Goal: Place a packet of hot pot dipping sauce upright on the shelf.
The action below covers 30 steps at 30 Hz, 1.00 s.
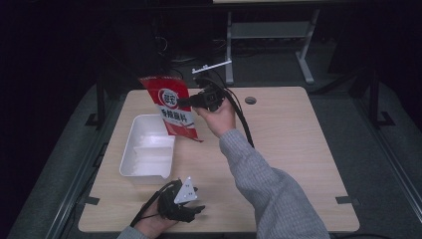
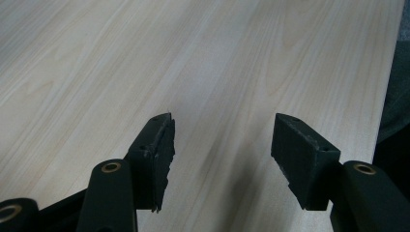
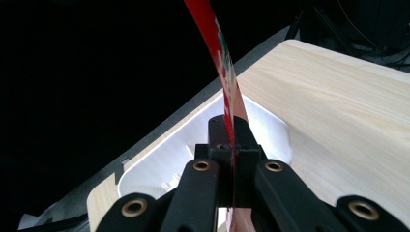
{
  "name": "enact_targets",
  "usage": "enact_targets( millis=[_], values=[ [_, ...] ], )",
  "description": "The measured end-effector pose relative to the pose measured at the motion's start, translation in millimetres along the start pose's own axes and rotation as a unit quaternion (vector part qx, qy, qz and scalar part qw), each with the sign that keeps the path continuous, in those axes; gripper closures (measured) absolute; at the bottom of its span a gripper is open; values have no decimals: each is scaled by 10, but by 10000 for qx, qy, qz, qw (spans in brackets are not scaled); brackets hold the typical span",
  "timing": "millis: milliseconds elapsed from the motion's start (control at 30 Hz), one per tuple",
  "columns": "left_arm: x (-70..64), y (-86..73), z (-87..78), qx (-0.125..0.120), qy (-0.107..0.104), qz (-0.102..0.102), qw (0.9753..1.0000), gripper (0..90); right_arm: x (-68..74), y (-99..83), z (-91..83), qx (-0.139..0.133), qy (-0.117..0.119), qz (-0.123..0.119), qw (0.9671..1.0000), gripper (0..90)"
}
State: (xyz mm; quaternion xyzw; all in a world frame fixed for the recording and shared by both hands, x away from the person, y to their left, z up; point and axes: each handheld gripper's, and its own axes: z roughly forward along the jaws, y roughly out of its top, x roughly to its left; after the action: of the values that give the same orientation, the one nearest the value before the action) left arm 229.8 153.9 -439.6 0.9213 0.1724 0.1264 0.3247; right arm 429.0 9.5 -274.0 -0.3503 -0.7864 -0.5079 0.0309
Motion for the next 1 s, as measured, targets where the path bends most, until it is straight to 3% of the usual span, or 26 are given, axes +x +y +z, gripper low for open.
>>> enact_targets(
  millis=[500, 767, 1000],
  values=[
    [-10, -76, -46, 28, 2, 21, 10000, 400, 27, 58, 412, -39, -64, -57, 10000, 896],
    [-10, -54, -36, 12, -30, 92, 10000, 396, 39, 104, 726, -84, 81, -245, 9996, 895],
    [15, -67, -34, 0, -29, 38, 10000, 397, -14, 48, 977, -138, 179, -185, 9996, 895]
  ],
)
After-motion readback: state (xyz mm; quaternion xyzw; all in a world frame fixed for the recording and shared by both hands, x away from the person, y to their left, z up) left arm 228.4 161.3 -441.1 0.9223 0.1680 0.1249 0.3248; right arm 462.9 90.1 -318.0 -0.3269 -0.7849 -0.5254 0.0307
